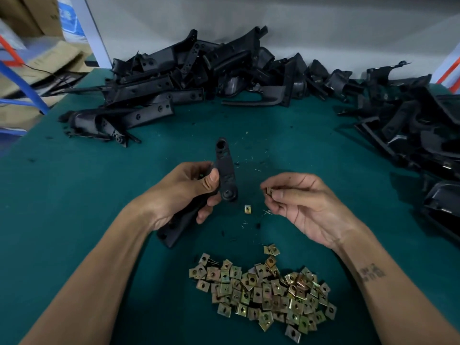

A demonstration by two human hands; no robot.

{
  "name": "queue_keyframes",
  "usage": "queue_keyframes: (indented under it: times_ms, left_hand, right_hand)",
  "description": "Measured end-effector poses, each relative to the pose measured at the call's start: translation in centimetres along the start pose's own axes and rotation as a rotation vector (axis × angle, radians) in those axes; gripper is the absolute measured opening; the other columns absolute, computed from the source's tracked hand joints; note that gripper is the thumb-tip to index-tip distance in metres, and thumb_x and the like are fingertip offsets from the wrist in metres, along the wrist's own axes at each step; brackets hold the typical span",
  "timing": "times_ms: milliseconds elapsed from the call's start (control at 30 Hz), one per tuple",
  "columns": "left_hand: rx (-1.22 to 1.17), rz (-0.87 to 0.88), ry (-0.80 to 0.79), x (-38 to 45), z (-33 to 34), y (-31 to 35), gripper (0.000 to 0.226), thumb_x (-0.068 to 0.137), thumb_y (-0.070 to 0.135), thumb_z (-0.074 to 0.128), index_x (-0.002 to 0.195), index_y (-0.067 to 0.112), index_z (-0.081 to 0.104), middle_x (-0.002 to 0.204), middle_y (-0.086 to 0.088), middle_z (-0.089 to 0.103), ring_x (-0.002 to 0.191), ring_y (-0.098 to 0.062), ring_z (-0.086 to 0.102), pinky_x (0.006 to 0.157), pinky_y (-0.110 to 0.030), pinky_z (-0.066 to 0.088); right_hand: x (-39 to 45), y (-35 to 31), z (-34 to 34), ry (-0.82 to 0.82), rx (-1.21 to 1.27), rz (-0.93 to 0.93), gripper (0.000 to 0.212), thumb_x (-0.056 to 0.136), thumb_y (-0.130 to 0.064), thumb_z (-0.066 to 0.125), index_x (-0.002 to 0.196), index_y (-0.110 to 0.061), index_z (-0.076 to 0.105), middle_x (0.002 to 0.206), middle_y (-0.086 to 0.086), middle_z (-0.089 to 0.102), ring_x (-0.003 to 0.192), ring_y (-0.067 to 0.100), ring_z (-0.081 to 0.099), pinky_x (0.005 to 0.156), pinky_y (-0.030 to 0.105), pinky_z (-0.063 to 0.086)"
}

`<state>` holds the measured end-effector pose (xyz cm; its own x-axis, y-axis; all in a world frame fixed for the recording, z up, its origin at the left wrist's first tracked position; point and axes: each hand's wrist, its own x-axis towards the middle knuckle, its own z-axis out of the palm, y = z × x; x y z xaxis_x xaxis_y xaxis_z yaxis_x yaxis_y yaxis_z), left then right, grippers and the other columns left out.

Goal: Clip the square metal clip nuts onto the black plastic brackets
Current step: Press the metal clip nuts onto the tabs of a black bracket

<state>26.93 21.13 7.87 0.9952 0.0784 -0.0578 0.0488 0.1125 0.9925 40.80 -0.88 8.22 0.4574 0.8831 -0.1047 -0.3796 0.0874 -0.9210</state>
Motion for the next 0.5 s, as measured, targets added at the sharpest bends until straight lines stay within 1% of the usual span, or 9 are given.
queue_keyframes:
  times_ms: [67, 100, 133, 200, 267, 333, 400, 433, 500]
  left_hand:
    - [-0.033, -0.005, 0.002, 0.3, 0.0, 0.0, 0.062, 0.079, 0.055, 0.075, 0.106, 0.005, 0.051, 0.07, -0.011, 0.04, 0.046, -0.019, 0.038, 0.044, -0.026, 0.038]
    - [-0.042, -0.012, 0.006, 0.4, 0.1, 0.0, 0.064, 0.077, 0.054, 0.077, 0.109, 0.005, 0.049, 0.071, -0.011, 0.039, 0.046, -0.019, 0.036, 0.044, -0.026, 0.036]
    - [-0.039, -0.015, 0.011, 0.6, 0.1, 0.0, 0.062, 0.078, 0.052, 0.078, 0.108, 0.006, 0.049, 0.071, -0.011, 0.039, 0.046, -0.019, 0.036, 0.043, -0.026, 0.036]
    - [0.001, -0.011, 0.036, 0.7, 0.3, -0.1, 0.051, 0.08, 0.047, 0.077, 0.103, 0.008, 0.053, 0.07, -0.012, 0.047, 0.047, -0.019, 0.041, 0.043, -0.026, 0.038]
    - [0.053, 0.0, 0.071, 0.7, 0.5, -0.1, 0.043, 0.084, 0.041, 0.074, 0.102, 0.006, 0.058, 0.074, -0.013, 0.061, 0.049, -0.02, 0.049, 0.043, -0.027, 0.042]
    - [0.077, 0.01, 0.075, 0.7, 0.7, 0.0, 0.04, 0.087, 0.039, 0.072, 0.103, 0.005, 0.06, 0.076, -0.012, 0.066, 0.049, -0.02, 0.051, 0.044, -0.026, 0.044]
    - [0.083, 0.005, 0.069, 0.7, 0.9, 0.0, 0.036, 0.085, 0.041, 0.072, 0.098, 0.01, 0.06, 0.067, -0.011, 0.058, 0.046, -0.021, 0.046, 0.043, -0.026, 0.041]
    - [0.087, 0.006, 0.065, 0.7, 1.0, 0.0, 0.03, 0.086, 0.041, 0.071, 0.094, 0.014, 0.061, 0.064, -0.01, 0.052, 0.044, -0.021, 0.043, 0.042, -0.026, 0.039]
    - [0.105, 0.01, 0.074, 0.8, 1.2, 0.0, 0.024, 0.086, 0.039, 0.07, 0.092, 0.018, 0.06, 0.062, -0.007, 0.047, 0.043, -0.02, 0.039, 0.041, -0.026, 0.037]
  right_hand:
    - [0.3, 0.4, 0.4, 0.034, 0.015, -0.036, 0.022, 0.072, 0.003, 0.077, 0.093, -0.003, 0.08, 0.078, 0.013, 0.07, 0.071, 0.019, 0.066, 0.067, 0.024, 0.056]
    - [0.5, 0.7, 0.7, 0.045, 0.02, -0.047, 0.022, 0.073, 0.004, 0.073, 0.093, -0.004, 0.081, 0.077, 0.013, 0.07, 0.07, 0.02, 0.066, 0.066, 0.025, 0.055]
    - [0.6, 0.8, 1.0, 0.05, 0.024, -0.054, 0.024, 0.074, 0.006, 0.069, 0.093, -0.005, 0.081, 0.077, 0.014, 0.07, 0.069, 0.02, 0.066, 0.065, 0.025, 0.055]
    - [0.8, 1.0, 1.6, 0.057, 0.029, -0.067, 0.024, 0.075, 0.007, 0.068, 0.089, -0.007, 0.08, 0.078, 0.014, 0.07, 0.067, 0.021, 0.065, 0.063, 0.026, 0.055]
    - [0.9, 1.0, 1.9, 0.072, 0.033, -0.08, 0.021, 0.074, 0.006, 0.068, 0.084, -0.009, 0.079, 0.078, 0.014, 0.07, 0.067, 0.021, 0.065, 0.063, 0.025, 0.054]
    - [0.9, 0.9, 1.9, 0.093, 0.043, -0.093, 0.019, 0.075, 0.005, 0.068, 0.082, -0.009, 0.079, 0.078, 0.012, 0.07, 0.068, 0.019, 0.064, 0.063, 0.024, 0.054]
    - [0.8, 0.8, 1.8, 0.113, 0.063, -0.11, 0.018, 0.075, 0.004, 0.069, 0.083, -0.009, 0.079, 0.078, 0.01, 0.07, 0.069, 0.018, 0.064, 0.064, 0.024, 0.054]
    - [0.7, 0.7, 1.8, 0.118, 0.07, -0.12, 0.017, 0.075, 0.002, 0.071, 0.084, -0.009, 0.079, 0.079, 0.009, 0.07, 0.069, 0.018, 0.065, 0.065, 0.024, 0.055]
    - [0.7, 0.6, 1.8, 0.117, 0.064, -0.146, 0.014, 0.075, -0.004, 0.075, 0.087, -0.009, 0.079, 0.081, 0.01, 0.071, 0.071, 0.018, 0.066, 0.065, 0.025, 0.056]
